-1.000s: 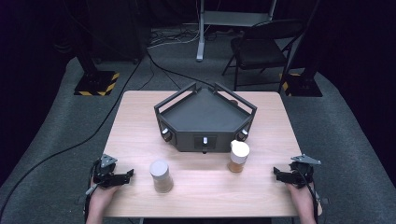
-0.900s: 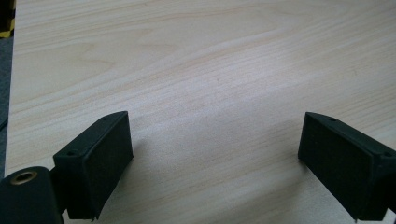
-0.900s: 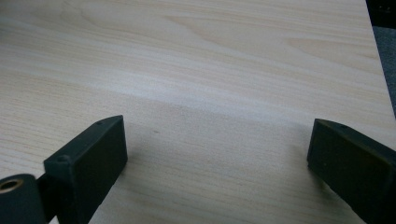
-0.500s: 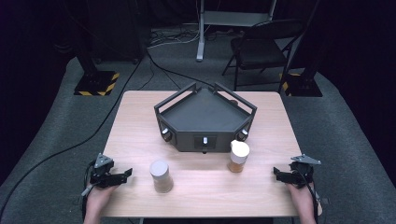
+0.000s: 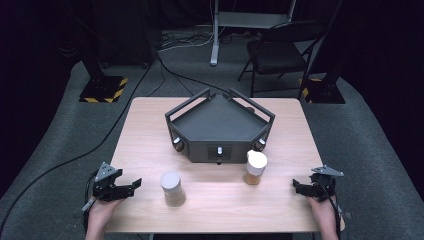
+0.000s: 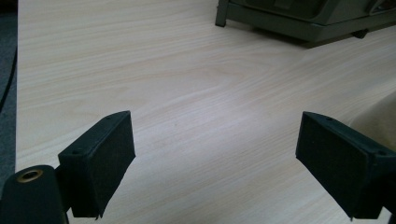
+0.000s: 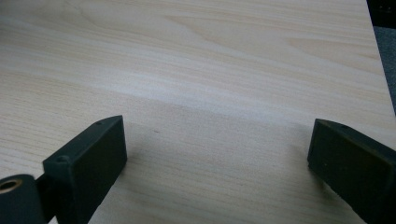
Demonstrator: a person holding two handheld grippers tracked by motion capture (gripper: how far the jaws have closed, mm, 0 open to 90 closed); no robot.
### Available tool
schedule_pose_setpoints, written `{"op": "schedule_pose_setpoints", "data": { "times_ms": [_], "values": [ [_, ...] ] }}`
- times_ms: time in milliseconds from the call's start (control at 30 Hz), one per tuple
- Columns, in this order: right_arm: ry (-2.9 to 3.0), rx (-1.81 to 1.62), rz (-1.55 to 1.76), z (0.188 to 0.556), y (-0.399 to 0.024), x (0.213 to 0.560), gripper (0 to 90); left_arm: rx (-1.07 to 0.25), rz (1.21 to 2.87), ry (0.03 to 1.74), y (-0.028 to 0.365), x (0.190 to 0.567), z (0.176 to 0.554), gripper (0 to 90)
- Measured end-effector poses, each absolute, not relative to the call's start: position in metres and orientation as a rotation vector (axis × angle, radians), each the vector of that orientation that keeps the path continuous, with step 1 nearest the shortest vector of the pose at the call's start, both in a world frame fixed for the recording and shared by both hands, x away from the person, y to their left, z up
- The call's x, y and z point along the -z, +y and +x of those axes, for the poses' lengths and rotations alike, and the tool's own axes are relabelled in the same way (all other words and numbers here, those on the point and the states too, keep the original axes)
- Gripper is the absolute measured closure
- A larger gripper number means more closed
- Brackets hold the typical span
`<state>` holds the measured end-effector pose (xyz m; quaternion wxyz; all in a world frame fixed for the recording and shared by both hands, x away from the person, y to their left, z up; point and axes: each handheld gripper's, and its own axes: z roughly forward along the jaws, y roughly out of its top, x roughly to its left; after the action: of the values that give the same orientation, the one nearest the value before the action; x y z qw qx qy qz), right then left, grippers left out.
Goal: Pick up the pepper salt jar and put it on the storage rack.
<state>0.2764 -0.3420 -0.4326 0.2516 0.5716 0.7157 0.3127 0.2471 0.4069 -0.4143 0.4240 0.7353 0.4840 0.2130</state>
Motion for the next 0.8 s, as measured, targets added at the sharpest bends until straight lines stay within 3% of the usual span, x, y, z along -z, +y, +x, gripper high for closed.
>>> {"op": "schedule_pose_setpoints", "data": {
  "times_ms": [800],
  "values": [
    [1.948,-0.851,1.554,0.277,-0.342,0.433,3.7,-0.493,1.843,1.051,0.397,0.383,0.232,11.4]
  ]
}}
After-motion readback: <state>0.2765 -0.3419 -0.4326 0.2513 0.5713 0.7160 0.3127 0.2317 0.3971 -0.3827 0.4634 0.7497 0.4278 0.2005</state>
